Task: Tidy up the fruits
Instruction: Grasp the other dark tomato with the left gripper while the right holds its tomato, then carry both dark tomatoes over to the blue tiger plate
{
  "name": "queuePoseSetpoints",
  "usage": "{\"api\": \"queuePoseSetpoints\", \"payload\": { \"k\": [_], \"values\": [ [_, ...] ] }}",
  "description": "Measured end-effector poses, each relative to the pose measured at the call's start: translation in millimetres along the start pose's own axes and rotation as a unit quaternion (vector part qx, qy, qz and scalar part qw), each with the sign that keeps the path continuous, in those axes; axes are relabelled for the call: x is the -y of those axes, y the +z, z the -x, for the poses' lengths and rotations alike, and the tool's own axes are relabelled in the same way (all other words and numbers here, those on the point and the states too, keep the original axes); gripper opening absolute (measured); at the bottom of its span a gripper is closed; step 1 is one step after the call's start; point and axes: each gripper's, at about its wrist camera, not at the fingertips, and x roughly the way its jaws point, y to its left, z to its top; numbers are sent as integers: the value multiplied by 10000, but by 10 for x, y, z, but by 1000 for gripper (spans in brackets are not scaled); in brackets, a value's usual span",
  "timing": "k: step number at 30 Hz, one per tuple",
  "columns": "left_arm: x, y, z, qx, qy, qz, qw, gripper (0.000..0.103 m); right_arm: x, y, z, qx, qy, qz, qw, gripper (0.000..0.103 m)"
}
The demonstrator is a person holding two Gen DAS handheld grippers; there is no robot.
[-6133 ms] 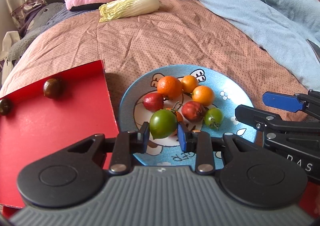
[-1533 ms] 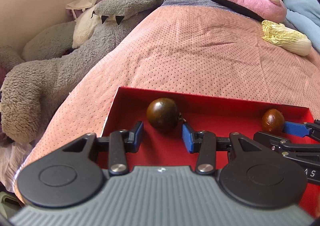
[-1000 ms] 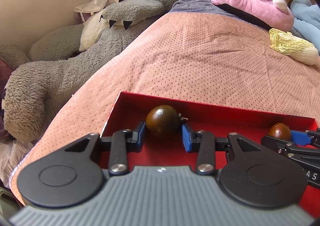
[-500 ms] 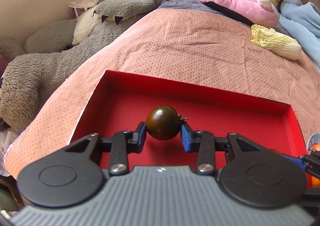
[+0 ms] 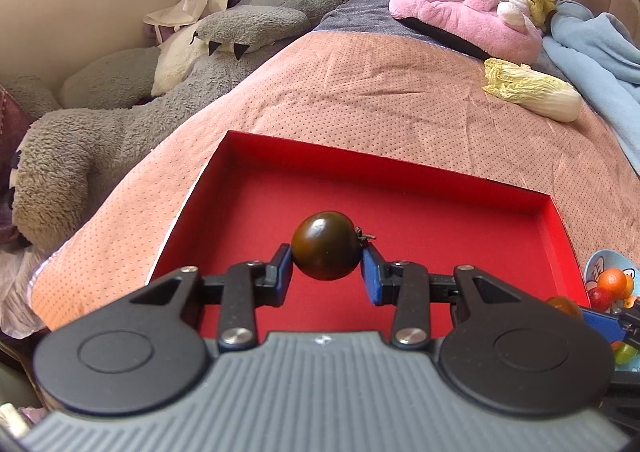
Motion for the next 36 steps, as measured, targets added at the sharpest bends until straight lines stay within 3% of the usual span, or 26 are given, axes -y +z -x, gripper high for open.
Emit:
{"api": "queuePoseSetpoints", "payload": {
  "k": [36],
  "values": [
    [785,-87,301,175,-277,-657,9973,40,427,-264,687,439,-232,-455,9977,45]
  ]
}}
